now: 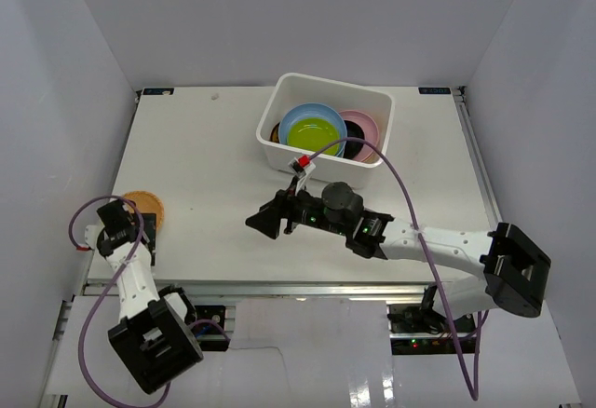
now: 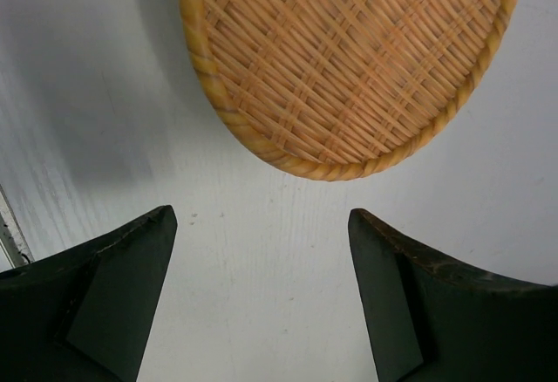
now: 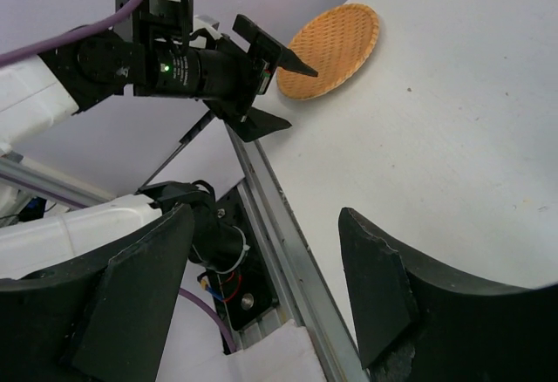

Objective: Place the plates into the plastic bin on the countertop

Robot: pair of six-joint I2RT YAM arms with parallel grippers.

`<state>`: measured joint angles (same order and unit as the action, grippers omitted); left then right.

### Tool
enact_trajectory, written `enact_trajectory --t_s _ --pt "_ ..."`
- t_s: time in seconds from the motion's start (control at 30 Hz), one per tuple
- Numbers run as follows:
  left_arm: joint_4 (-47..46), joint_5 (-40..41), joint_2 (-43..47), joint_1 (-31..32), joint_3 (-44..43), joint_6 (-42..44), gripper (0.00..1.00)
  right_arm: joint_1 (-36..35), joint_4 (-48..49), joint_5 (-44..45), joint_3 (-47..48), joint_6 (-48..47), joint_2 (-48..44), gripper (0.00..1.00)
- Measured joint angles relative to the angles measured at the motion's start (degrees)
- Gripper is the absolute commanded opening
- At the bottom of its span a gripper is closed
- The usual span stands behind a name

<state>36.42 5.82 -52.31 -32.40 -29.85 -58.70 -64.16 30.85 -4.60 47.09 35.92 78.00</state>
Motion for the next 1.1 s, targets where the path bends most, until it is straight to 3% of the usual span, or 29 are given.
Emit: enact_trajectory --t_s 0.23,0.4,0.63,0.73,0.77,0.8,0.9,1.0,1.1 --pt "-7.4 -0.7 2.8 -0.6 7.7 -0.2 0.91 1.5 -1.9 -1.6 -1.1 -2.1 -0.8 0.74" --pt "-16.0 -1.2 2.8 -1.3 11.3 -0.3 0.74 2.0 -3.8 -2.6 -2.0 -2.9 -0.9 0.74" --pt "-24.5 -1.9 -1.1 -1.6 12.6 -0.3 0.7 2.8 -4.3 -3.4 -2.9 -3.4 -0.9 0.74" --pt "-28.0 -2.1 -3.8 -1.8 12.7 -0.9 0.54 3.1 -4.6 -3.6 -3.4 -3.4 -0.9 0.74" --pt "-28.9 -2.2 -4.8 -1.8 12.7 -0.9 0.46 3.2 -4.7 -3.6 -3.6 -3.4 -0.9 0.74" --pt "-30.0 -2.3 -5.5 -1.9 13.0 -1.2 0.29 3.3 -4.7 -3.6 -3.9 -3.4 -1.0 0.74" --pt "-32.7 -2.3 -6.1 -2.4 13.7 -1.7 0.12 3.8 -5.3 -3.7 -4.5 -3.4 -1.7 0.74" --pt "-35.6 -4.3 -5.0 -2.0 13.7 -2.1 0.0 4.2 -5.7 -3.7 -4.8 -3.4 -2.7 0.74" --pt "-35.7 -4.7 -4.8 -2.0 13.7 -1.8 0.0 4.9 -6.0 -3.7 -4.8 -3.5 -3.7 0.74"
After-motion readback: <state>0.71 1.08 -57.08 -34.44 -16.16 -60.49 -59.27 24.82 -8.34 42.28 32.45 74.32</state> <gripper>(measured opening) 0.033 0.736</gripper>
